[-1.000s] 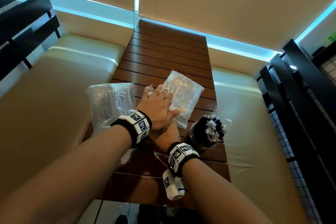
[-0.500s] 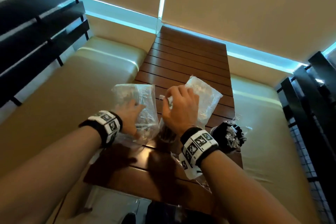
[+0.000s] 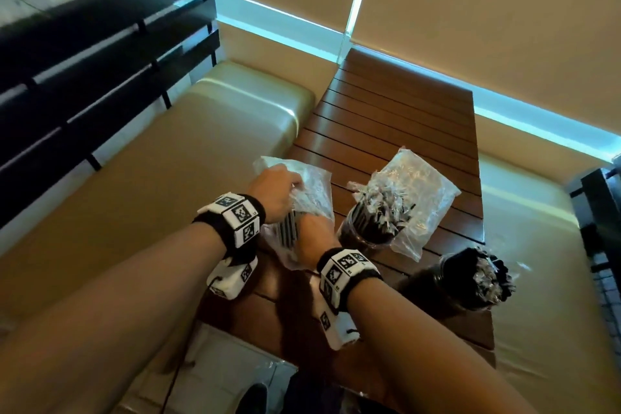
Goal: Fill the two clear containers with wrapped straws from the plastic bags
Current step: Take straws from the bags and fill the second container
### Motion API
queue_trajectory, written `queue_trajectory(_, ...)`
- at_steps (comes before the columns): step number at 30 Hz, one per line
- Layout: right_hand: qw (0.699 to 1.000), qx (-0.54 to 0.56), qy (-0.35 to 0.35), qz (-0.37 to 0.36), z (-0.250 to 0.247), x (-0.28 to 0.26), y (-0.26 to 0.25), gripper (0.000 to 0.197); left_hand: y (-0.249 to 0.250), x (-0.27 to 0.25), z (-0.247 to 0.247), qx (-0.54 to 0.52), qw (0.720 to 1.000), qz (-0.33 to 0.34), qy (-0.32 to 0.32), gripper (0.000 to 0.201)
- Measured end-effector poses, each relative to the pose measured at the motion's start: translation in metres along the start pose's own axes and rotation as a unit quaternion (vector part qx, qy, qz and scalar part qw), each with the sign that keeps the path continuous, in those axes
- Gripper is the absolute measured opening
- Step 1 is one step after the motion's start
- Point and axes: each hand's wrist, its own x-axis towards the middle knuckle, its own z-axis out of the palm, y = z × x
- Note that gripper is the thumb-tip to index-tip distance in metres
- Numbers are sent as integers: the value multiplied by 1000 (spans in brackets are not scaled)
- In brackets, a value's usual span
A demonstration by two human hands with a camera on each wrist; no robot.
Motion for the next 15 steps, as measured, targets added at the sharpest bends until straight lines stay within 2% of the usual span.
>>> queue_trajectory(4, 996, -30, -11, 83, 8, 15, -7, 55, 9, -9, -7, -38, 999, 21, 11, 43)
queue_trajectory(7, 996, -46, -38, 70, 31, 37, -7, 65, 15, -17, -11, -36, 999, 35, -1, 43)
queue_trajectory(9, 995, -44, -65, 57, 55, 55, -1, 56, 17, -21, -13, -34, 998, 44, 4, 39)
queue_trajectory(11, 994, -50, -73, 56, 34, 39, -10, 43, 18, -23, -14, -39, 998, 46, 7, 36)
queue_trajectory(13, 990, -53, -114, 61, 19, 26, -13, 39, 17, -25, -15, -37, 998, 44, 6, 35)
queue_trajectory(15, 990, -46, -116, 58, 16, 22, -11, 39, 16, -25, -14, -41, 998, 43, 12, 35)
